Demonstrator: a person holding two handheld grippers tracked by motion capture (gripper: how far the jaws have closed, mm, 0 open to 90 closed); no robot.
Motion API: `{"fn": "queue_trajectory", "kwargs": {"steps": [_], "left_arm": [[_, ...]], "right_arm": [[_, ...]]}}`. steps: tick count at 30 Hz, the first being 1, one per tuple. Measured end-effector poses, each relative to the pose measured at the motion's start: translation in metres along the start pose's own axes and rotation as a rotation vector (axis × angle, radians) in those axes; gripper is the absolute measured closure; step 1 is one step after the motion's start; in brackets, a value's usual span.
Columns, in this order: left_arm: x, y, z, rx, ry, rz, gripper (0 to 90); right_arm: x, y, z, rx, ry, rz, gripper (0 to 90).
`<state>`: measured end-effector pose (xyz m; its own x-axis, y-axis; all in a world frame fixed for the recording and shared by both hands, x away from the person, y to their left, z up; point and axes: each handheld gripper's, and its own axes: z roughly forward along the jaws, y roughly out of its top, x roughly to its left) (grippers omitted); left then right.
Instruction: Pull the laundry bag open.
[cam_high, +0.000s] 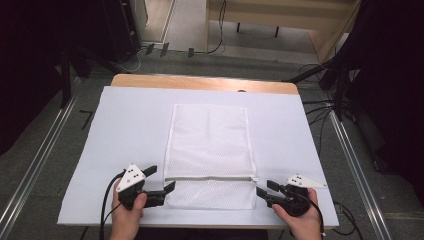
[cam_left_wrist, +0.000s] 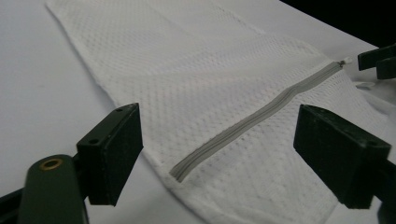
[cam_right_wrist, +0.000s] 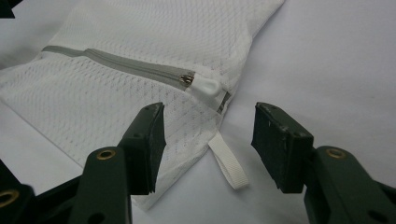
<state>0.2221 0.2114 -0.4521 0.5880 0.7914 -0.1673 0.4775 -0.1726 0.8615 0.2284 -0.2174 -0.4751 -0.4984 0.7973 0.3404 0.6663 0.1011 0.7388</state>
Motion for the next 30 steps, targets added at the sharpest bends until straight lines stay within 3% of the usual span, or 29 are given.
{"fn": "queue_trajectory", "kwargs": {"steps": [1,2,4,6,8,15,18,22,23,24,25,30], "left_arm": [[-0.005,0.002,0.004,0.009,0.024,-0.007,20.8],[-0.014,0.005,0.01,0.028,0.026,-0.031,27.4],[-0.019,0.007,0.015,0.022,-0.044,-0.07,39.4],[-0.023,0.009,0.019,0.036,-0.054,-0.073,46.4],[-0.035,0.012,0.028,0.058,-0.082,-0.038,52.9],[-0.05,0.017,0.046,0.1,-0.151,-0.026,58.7],[-0.057,0.021,0.061,0.115,-0.193,-0.053,60.5],[-0.065,0.026,0.072,0.125,-0.207,-0.051,62.1],[-0.067,0.028,0.075,0.125,-0.212,-0.048,62.9],[-0.07,0.029,0.078,0.128,-0.216,-0.049,62.9],[-0.076,0.032,0.083,0.135,-0.222,-0.038,63.3],[-0.086,0.036,0.095,0.146,-0.237,-0.022,65.1]], "right_arm": [[0.0,0.0,0.001,-0.001,0.002,-0.005,45.5],[0.002,0.001,0.004,-0.003,-0.004,-0.021,45.5],[0.003,0.001,0.007,0.003,-0.012,-0.043,45.5],[0.004,0.001,0.009,0.006,-0.015,-0.05,45.5],[0.006,0.001,0.013,0.021,-0.015,-0.066,45.4],[0.012,0.0,0.026,0.041,-0.044,-0.12,46.1],[0.017,-0.001,0.03,0.03,-0.079,-0.16,46.2],[0.021,-0.002,0.033,0.021,-0.101,-0.175,46.9],[0.025,-0.003,0.034,0.019,-0.133,-0.2,52.5],[0.025,-0.003,0.034,0.019,-0.133,-0.2,52.5],[0.026,-0.003,0.034,0.015,-0.155,-0.214,64.5],[0.024,-0.002,0.034,0.013,-0.15,-0.187,85.9]]}}
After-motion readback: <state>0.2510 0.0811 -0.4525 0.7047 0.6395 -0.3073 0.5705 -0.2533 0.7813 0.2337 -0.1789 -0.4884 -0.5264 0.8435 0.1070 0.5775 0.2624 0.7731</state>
